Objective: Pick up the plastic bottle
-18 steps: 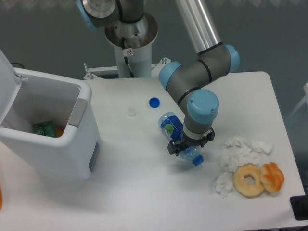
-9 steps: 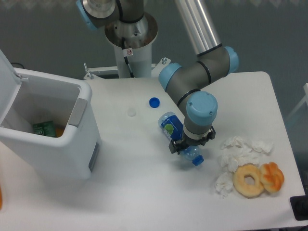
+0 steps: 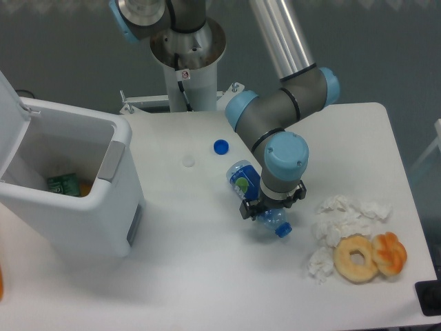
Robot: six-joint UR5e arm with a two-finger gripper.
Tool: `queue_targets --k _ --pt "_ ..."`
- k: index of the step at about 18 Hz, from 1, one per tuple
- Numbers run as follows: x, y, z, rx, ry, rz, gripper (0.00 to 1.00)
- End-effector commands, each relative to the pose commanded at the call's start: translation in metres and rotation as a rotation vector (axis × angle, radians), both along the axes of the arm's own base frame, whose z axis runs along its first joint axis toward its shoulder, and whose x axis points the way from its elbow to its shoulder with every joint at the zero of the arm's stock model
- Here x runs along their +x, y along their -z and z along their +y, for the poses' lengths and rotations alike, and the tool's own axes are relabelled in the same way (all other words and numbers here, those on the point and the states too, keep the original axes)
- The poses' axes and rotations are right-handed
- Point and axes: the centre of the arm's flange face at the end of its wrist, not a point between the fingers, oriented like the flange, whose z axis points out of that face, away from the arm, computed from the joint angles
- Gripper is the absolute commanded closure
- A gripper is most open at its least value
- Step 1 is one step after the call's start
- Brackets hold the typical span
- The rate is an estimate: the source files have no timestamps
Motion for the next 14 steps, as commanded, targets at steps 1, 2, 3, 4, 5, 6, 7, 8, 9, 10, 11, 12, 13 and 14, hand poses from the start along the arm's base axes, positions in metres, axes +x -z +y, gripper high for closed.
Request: queue_targets --k 1,2,3,4,5,6,7,8,9,10,11,12,13,14 --pt "-0.0006 0.0 -0.0009 -0.009 0.0 0.006 0.0" --pt "-0.001 -0.0002 -0.0012 -0.012 -0.002 0.01 0.04" --pt "-0.001 -0.0002 -0.0012 -0.012 -0.004 0.01 0.06" --pt "-0.001 -0.0002 -0.0012 -0.012 -0.002 0.01 0.08" --pt "-0.0014 -0.0008 -0.0009 -0.011 -0.001 0.011 0.1" --pt "-0.001 -0.0002 -0.0012 -0.012 -0.001 0.01 0.15" --pt "-0.0015 -0.0019 -0.0009 -0.009 -0.001 0.014 0.2" --pt "-0.0023 -0.0032 -0.0003 -0.008 0.001 0.016 0.21" --pt "-0.0026 -0.0048 0.0001 -0.005 0.0 0.018 0.22" --pt "-0.0025 -0.0048 0.0002 -0.003 0.0 0.017 0.22" --pt "-0.0031 -0.0056 0.0006 -0.002 0.0 0.02 0.22" --pt "-0.0038 -0.0067 0.0011 -0.001 0.0 0.021 0.22" --pt "-0.0038 -0.0067 0.0011 -0.001 0.0 0.021 0.24" --pt "-0.0037 -0.0076 0.001 0.0 -0.001 0.022 0.29"
